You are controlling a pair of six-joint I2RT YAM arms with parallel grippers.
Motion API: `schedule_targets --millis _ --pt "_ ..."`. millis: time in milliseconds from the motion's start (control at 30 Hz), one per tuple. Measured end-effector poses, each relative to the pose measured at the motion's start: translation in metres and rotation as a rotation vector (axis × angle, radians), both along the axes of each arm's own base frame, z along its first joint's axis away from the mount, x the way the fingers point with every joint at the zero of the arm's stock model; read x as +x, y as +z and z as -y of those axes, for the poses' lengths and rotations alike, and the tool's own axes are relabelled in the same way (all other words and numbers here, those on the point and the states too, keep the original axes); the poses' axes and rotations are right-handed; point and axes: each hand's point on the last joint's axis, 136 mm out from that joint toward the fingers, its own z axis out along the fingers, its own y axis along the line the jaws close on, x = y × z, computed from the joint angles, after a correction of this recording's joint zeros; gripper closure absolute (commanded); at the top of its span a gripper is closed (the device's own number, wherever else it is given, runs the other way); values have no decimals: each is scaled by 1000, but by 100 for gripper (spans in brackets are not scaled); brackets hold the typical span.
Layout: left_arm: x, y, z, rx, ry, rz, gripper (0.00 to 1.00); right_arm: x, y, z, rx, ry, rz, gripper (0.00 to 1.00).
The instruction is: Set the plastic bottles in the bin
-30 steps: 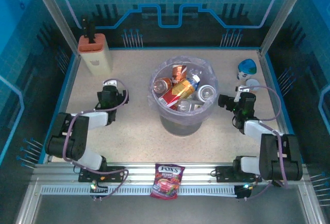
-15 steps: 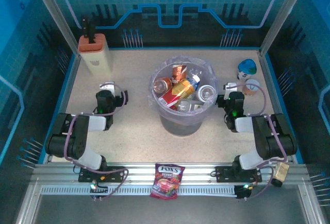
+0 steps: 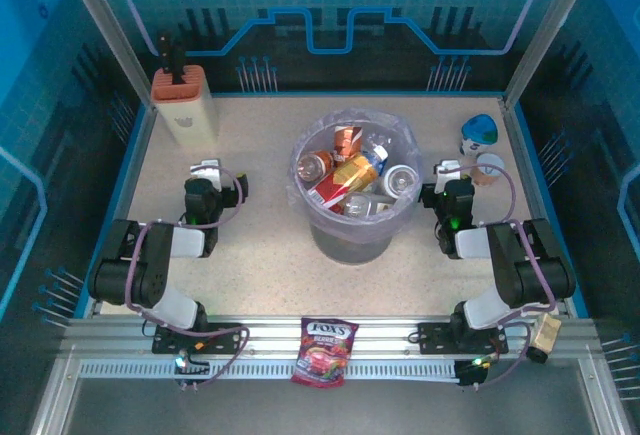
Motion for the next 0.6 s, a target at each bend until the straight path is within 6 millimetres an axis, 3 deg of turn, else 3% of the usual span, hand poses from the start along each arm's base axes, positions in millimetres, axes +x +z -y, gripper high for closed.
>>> schedule_targets --millis 600 --pt "0 0 0 0 0 2 1 0 0 1 -5 -6 0 0"
